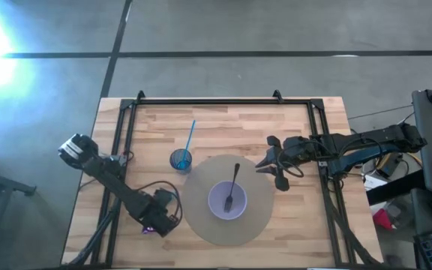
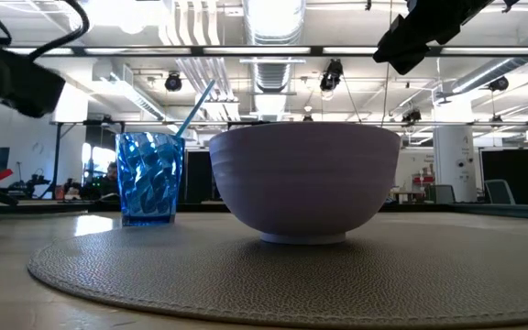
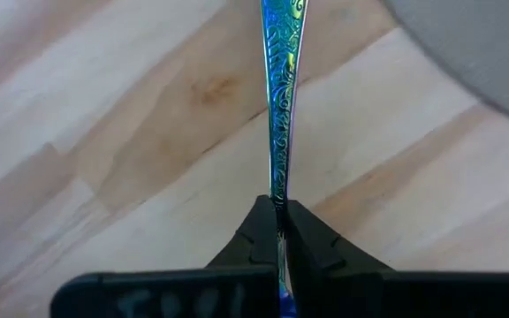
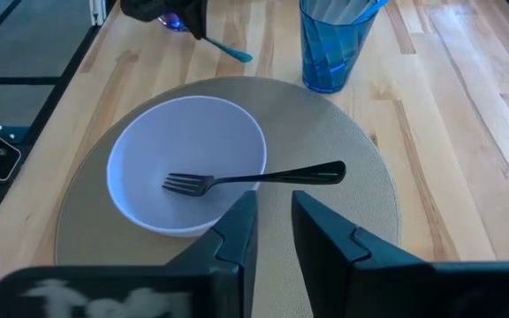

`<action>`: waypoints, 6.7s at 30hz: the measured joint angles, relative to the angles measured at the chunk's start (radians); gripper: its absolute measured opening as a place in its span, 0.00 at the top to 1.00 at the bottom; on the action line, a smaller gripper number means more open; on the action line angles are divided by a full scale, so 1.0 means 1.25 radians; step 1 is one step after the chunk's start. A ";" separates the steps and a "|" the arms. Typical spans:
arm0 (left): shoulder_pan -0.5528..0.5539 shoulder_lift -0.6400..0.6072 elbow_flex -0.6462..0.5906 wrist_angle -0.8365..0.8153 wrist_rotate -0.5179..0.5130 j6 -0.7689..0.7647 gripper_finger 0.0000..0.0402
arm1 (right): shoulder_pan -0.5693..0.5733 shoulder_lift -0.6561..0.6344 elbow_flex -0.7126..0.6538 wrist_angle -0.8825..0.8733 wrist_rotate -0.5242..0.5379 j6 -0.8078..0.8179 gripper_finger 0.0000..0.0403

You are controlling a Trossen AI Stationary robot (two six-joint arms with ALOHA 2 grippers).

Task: Pick & Place Utensil
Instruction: Put the blue spoon into the violet bowl

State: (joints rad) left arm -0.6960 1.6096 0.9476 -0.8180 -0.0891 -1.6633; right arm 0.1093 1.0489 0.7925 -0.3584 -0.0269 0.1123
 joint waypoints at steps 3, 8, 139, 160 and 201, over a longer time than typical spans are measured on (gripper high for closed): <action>0.000 -0.017 0.006 -0.003 -0.018 0.014 1.00 | 0.000 0.000 0.000 0.000 0.000 0.000 0.81; 0.000 -0.040 0.036 -0.010 -0.034 0.060 1.00 | 0.000 0.000 0.000 -0.002 -0.002 0.000 0.80; 0.219 -0.028 0.101 0.672 -0.771 1.146 0.98 | 0.153 0.414 -0.007 1.025 0.555 -0.116 0.96; 0.217 -0.033 0.101 0.668 -0.735 1.183 0.81 | 0.156 0.398 -0.009 0.948 0.548 -0.173 0.98; 0.209 -0.126 0.115 0.550 -0.629 1.143 0.61 | 0.201 -0.080 -0.055 0.265 0.395 0.121 0.98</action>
State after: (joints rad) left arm -0.4342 1.4525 1.0916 -0.1310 -0.8757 -0.2351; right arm 0.3599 0.9491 0.7241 -0.0267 0.4667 0.2636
